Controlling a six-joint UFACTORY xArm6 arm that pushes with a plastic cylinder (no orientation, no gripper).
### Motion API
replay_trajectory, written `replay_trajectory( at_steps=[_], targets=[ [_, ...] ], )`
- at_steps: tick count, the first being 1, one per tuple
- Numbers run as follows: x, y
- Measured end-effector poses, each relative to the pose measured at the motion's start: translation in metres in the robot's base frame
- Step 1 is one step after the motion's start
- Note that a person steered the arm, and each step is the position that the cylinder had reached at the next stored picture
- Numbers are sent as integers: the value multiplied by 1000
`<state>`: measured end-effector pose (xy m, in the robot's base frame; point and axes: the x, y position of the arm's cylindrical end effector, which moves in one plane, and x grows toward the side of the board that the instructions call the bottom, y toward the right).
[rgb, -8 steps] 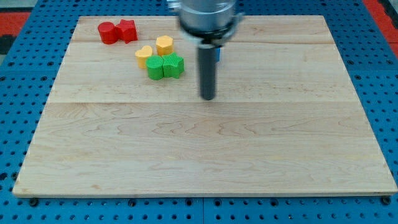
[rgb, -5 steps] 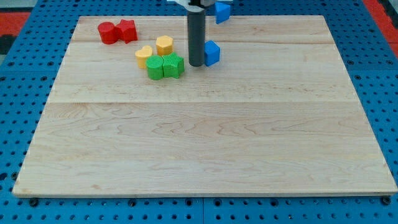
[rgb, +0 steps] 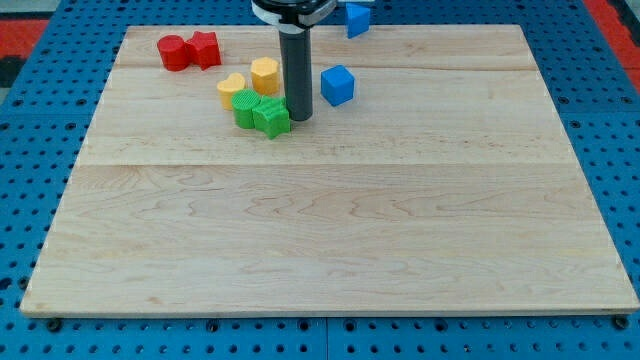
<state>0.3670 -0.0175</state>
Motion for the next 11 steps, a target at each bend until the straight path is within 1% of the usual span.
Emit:
replay_trajectory(
  at_steps=[1, 2, 4, 5, 6, 7, 8, 9, 11],
  targets=[
    [-3, 70],
    [-24, 138],
    [-52, 79],
    [-52, 49],
    [-52, 33],
    [-86, 42],
    [-130, 40],
    [-141, -4],
    [-143, -94]
  ],
)
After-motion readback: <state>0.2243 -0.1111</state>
